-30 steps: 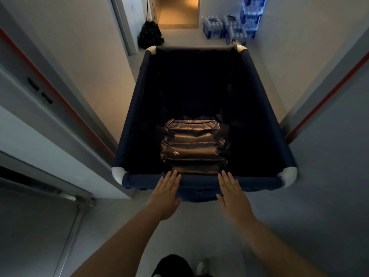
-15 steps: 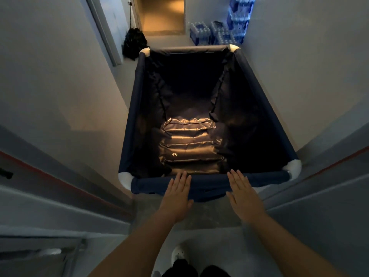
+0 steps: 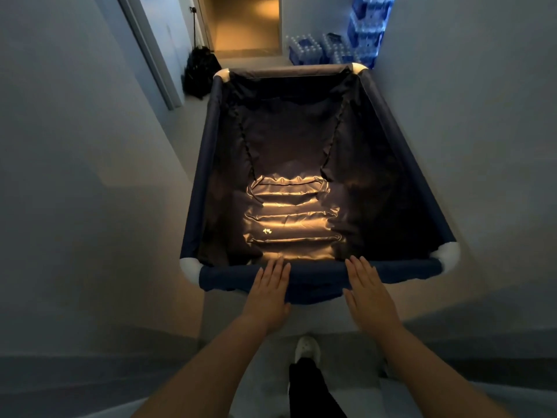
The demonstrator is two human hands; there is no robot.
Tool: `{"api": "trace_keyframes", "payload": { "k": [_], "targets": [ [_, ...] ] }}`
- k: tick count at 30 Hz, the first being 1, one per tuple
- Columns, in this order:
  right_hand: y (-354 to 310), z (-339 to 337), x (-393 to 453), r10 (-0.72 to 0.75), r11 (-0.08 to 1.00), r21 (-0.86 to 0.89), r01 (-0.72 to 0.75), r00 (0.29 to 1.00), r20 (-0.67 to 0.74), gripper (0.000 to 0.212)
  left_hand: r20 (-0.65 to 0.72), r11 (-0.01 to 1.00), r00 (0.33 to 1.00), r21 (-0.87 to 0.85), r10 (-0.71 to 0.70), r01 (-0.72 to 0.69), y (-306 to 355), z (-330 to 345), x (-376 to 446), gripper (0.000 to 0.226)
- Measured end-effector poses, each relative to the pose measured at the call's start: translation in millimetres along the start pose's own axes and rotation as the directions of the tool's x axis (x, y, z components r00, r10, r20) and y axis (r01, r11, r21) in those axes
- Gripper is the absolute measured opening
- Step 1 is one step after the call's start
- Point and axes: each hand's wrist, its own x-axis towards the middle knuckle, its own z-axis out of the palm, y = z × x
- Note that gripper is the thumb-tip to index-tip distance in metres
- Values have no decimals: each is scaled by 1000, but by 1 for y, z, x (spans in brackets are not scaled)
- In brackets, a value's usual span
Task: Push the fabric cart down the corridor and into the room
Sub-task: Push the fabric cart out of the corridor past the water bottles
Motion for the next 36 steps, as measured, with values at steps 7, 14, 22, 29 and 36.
{"api": "trace_keyframes", "payload": {
  "k": [7,14,22,29,36],
  "targets": [
    [5,-17,89,-16,998,63,17,1000,-26,64,25,999,1000,43,14,-15,-33,-34,82,77],
    [10,-24,167,-16,1000,14,16,999,-32,64,21,995,997,54,80,-81,-65,-66,140,73],
    [-22,-18,244,167,986,-5,-168,982,-84,63,10,964,967,76,256,-256,-134,-92,199,67],
    [-126,9,311,166,986,39,-162,979,-116,71,39,915,923,120,384,-386,-242,-124,238,68],
    [-220,22,380,89,995,42,-85,992,-87,75,8,870,874,94,485,-484,-316,-152,279,64]
  ]
}}
